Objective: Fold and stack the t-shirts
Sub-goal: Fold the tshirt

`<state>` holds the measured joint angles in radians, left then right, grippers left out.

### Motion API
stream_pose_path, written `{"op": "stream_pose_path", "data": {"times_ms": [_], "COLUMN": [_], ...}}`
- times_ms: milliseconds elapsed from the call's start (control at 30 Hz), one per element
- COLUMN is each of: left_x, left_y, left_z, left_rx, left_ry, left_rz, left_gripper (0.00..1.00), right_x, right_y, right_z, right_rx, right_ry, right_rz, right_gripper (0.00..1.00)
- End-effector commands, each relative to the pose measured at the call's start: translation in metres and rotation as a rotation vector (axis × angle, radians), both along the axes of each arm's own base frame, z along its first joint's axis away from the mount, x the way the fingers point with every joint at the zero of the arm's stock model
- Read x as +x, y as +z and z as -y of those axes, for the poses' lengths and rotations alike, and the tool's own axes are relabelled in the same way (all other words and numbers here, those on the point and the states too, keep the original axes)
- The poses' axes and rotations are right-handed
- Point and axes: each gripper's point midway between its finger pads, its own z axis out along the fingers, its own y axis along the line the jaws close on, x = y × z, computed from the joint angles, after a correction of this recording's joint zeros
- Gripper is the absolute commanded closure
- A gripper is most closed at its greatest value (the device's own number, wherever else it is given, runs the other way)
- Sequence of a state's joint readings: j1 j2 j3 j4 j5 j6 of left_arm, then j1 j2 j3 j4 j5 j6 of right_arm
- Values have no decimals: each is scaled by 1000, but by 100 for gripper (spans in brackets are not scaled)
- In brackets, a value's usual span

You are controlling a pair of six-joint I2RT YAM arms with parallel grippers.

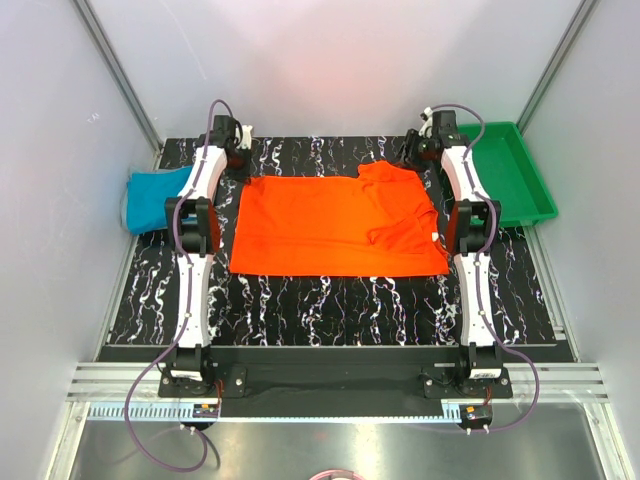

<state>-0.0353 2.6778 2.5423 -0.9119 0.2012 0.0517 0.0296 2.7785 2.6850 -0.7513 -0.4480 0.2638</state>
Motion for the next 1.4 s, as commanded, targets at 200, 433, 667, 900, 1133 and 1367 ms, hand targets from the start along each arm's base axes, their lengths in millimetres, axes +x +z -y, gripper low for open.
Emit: {"op": "stream_pose_path", "data": {"times_ms": [200,433,667,900,1133,1367], "left_x": [-9,-14,-17,-18,-19,-19], "left_y": [25,23,20,27,35,42], "left_z": [16,21,25,24,23,22], "left_rx": [-29,-30,-31,-24,-18,-11], "left_ry": [-53,-65,-72,-73,-72,-72], "left_rz": [14,0,-13,-4,5,16], "left_gripper": [100,100,100,100,100,100], "right_x": [13,0,-3,14,30,37], "right_y": [6,-13,-23,19,59,71], "right_z": [-27,-30,-39,-30,5,32], "right_rx": [94,30,61,22,-33,-101], "right_ry": [23,42,73,60,-8,-59], "right_rz": [52,-4,-15,106,205,242], "right_gripper": [48,49,79,100,100,100]}}
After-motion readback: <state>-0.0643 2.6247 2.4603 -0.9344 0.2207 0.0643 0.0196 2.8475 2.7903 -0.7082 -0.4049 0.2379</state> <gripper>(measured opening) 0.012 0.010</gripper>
